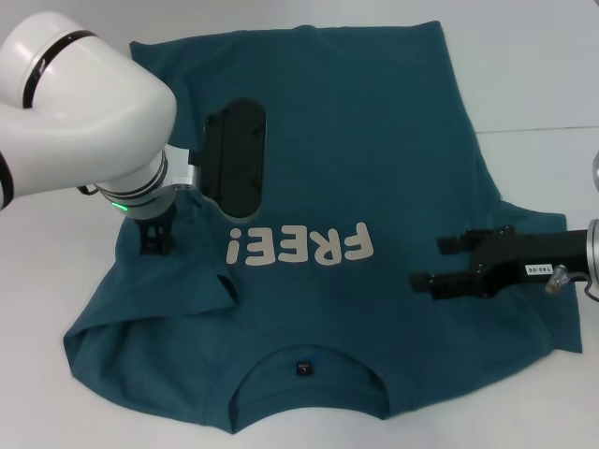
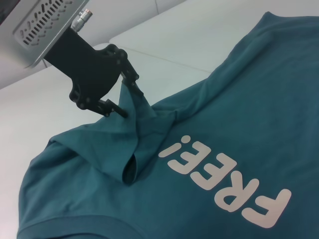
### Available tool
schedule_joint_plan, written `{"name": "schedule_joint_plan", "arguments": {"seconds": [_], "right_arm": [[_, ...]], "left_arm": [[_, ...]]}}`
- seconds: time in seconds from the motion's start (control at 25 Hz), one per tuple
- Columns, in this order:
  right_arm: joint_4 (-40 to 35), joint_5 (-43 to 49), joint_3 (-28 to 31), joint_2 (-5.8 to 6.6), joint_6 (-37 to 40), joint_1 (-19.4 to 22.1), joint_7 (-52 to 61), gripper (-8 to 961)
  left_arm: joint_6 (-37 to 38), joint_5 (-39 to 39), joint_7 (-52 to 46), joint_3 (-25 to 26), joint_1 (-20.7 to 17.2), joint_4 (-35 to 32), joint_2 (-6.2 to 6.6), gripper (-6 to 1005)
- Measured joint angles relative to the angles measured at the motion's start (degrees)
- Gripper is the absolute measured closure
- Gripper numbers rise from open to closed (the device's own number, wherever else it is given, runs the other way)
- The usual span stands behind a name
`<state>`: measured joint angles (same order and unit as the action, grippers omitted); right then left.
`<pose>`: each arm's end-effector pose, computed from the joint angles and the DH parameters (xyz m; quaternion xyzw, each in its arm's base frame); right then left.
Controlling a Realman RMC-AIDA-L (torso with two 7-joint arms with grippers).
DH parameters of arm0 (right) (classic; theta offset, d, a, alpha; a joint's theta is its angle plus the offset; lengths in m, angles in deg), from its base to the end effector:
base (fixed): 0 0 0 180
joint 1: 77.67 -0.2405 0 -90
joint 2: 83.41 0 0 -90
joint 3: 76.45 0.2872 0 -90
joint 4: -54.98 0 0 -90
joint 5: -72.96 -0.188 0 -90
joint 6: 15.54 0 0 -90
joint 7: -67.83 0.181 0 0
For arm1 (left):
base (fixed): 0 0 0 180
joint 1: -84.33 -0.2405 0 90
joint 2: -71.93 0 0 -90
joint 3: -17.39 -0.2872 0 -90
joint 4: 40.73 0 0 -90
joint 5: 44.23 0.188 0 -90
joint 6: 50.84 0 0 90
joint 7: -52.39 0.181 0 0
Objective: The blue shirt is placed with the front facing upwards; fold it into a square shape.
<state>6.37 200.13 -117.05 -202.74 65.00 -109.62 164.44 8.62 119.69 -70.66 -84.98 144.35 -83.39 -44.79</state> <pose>0.2805 0.3728 -0.0301 -0.9293 0.2918 0.1194 0.1925 -0.1928 0.4712 -0.0797 -0.8767 0.1422 0.4036 0.2196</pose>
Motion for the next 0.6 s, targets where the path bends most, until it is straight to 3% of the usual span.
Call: {"name": "schedule_joint_plan", "arguments": {"seconds": [0.4,0.6], "right_arm": [[0.15,0.01,0.0,-0.02,0.08,-0.04,-0.01,38],[0.18,0.01,0.0,-0.02,0.07,0.02,-0.01,37]], "left_arm": [[-0.15,0.0,0.27,-1.51,0.57,1.43,0.1,597],[0.0,0.0,0.33,-2.81,0.72,1.48,0.05,812]]}}
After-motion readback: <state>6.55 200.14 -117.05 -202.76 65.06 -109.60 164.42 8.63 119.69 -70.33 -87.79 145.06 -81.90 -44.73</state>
